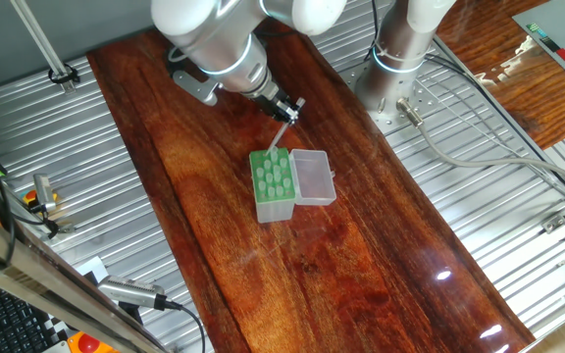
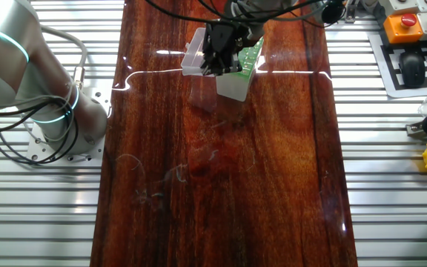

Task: Insert a large pipette tip into the holder for large pipette tips

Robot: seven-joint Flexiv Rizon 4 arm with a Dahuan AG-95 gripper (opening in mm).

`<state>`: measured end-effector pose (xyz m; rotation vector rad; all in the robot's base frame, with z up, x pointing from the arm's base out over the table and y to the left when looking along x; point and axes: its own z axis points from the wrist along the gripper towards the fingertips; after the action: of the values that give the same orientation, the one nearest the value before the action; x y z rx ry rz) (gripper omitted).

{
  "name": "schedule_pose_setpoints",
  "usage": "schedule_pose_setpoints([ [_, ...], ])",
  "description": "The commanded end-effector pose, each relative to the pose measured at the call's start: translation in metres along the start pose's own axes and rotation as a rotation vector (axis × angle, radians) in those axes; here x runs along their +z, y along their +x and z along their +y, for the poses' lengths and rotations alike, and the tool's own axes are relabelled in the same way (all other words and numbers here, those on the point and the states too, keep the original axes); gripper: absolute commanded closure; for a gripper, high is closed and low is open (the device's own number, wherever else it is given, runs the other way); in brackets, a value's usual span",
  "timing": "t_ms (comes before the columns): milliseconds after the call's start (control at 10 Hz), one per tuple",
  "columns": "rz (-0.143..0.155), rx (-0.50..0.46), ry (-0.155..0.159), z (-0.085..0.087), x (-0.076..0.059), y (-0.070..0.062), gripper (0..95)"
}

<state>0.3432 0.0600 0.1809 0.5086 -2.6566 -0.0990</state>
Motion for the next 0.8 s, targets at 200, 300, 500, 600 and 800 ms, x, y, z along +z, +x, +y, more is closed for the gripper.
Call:
schedule_pose_setpoints([
  [200, 0.029, -0.004, -0.002, 0.0000, -0.0029, -0.0004, 95.0],
  [300, 0.036, -0.011, -0.002, -0.0001, -0.0039, 0.0001, 95.0],
  [500, 0.043, -0.018, -0.001, -0.0005, -0.0040, 0.0002, 95.0],
  [600, 0.049, -0.019, 0.000, -0.0006, -0.0043, 0.0003, 95.0],
  [800, 0.058, -0.028, 0.003, 0.0002, -0.0036, -0.0001, 95.0],
])
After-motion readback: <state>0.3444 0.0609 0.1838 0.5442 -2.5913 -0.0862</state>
